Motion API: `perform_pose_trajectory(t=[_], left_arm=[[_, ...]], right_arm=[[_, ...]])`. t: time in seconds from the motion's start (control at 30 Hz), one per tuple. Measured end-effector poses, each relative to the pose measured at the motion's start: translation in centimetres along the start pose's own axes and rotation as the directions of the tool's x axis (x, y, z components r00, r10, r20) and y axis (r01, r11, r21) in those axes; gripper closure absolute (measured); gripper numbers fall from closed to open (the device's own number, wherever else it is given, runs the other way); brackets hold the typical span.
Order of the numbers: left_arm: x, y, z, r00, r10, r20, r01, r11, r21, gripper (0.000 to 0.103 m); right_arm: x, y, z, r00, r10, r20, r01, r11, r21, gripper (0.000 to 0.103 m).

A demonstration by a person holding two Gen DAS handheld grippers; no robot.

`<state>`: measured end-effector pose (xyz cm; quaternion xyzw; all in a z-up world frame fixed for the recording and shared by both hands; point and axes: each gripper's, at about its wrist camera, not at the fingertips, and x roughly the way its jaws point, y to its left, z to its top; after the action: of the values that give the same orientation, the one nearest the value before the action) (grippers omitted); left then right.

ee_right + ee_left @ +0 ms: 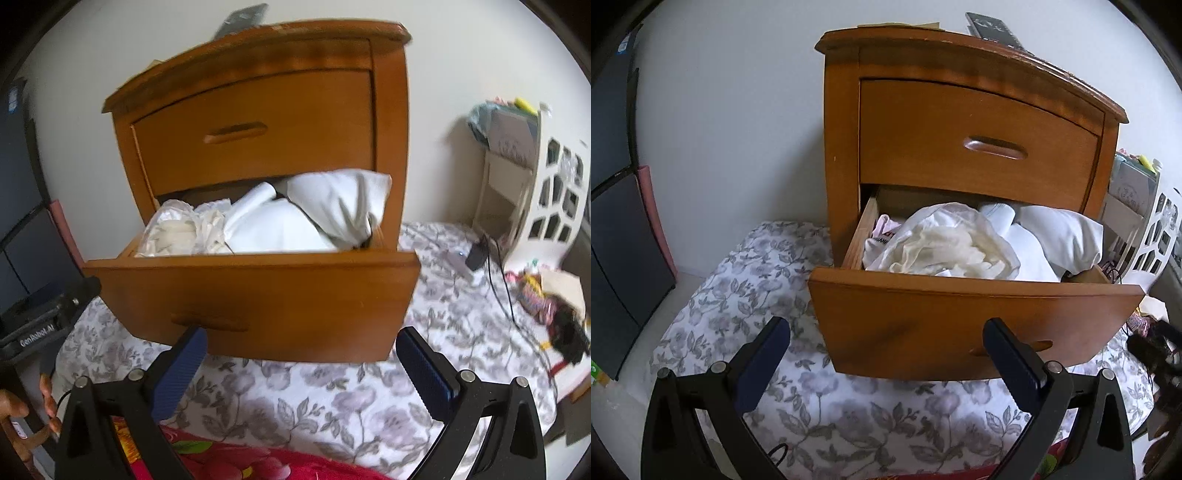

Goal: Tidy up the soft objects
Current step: 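Reach the right tool into the drawer and grasp the cream cloth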

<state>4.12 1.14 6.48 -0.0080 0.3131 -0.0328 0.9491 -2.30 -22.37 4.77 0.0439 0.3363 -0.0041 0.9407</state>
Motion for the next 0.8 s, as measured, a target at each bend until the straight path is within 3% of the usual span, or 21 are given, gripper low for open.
perform_pose_trajectory(t=[0.13, 0.27, 0.33, 0.67, 0.8], left_arm=[[-0.1, -0.1, -0.2, 1.000, 0.007, 0.016, -0.007, 1.000, -0.002, 0.000], [-0.1, -0.1, -0.4, 1.000, 0.013, 0.023, -0.013, 1.000, -0.004, 0.000], [0.0, 0.1, -0.4, 1.000, 0.014, 0.022, -0.014, 1.000, -0.012, 0.000], [0.6, -0.7, -0.6, 1.000, 0.024, 0.009, -0.024, 1.000, 0.010, 0.000], [0.5, -1.1, -0.7, 1.000, 0.022, 0.016, -0.022, 0.999, 0.030, 0.000]], right_arm=[[-1.3, 0.4, 1.7, 0.996, -0.013, 0.088, 0.018, 0.998, -0.054, 0.000], [-2.2, -0.6, 4.6, 0.987, 0.098, 0.124, -0.097, 0.995, -0.014, 0.000], [-2.2, -1.1, 6.3, 0.988, 0.112, 0.110, -0.114, 0.993, 0.009, 0.000], [1.7, -3.0, 14.2, 0.999, 0.040, 0.007, -0.040, 0.999, -0.020, 0.000], [5.2, -4.4, 15.9, 0.997, -0.018, -0.076, 0.017, 1.000, -0.003, 0.007]])
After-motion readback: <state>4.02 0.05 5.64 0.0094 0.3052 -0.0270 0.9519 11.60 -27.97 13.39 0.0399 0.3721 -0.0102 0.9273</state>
